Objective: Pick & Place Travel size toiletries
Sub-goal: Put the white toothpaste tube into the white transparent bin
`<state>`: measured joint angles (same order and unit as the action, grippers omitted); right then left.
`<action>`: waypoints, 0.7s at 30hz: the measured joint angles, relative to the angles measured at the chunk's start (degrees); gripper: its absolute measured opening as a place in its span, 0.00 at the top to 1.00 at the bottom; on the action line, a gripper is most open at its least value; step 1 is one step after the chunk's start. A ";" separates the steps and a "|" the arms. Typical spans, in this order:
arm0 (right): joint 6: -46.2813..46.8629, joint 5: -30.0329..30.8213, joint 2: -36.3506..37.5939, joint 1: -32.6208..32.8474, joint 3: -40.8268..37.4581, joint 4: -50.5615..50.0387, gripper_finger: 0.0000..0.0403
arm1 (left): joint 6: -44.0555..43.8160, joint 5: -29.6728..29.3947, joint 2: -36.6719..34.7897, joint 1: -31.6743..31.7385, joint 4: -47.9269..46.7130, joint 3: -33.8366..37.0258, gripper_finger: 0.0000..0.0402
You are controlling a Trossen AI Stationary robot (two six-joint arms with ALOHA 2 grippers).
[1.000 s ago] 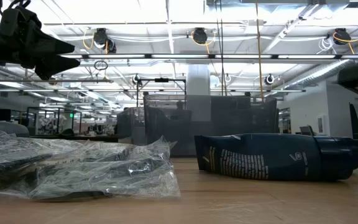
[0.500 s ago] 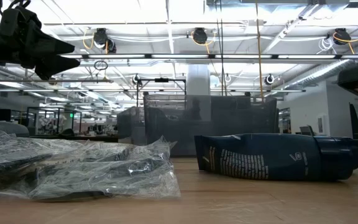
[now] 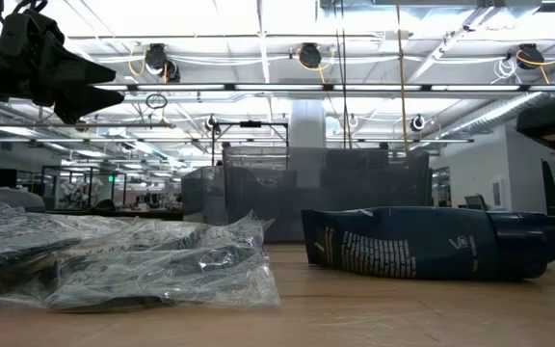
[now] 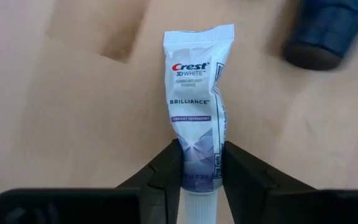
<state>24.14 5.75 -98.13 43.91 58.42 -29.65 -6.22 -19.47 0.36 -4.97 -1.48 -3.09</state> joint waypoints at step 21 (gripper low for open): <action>-2.90 6.69 16.36 -2.00 0.08 -0.69 0.84 | -0.02 -0.01 0.00 0.00 -0.02 0.00 0.26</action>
<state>21.24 12.44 -81.77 41.91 58.50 -30.34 -6.24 -19.48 0.36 -4.97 -1.50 -3.09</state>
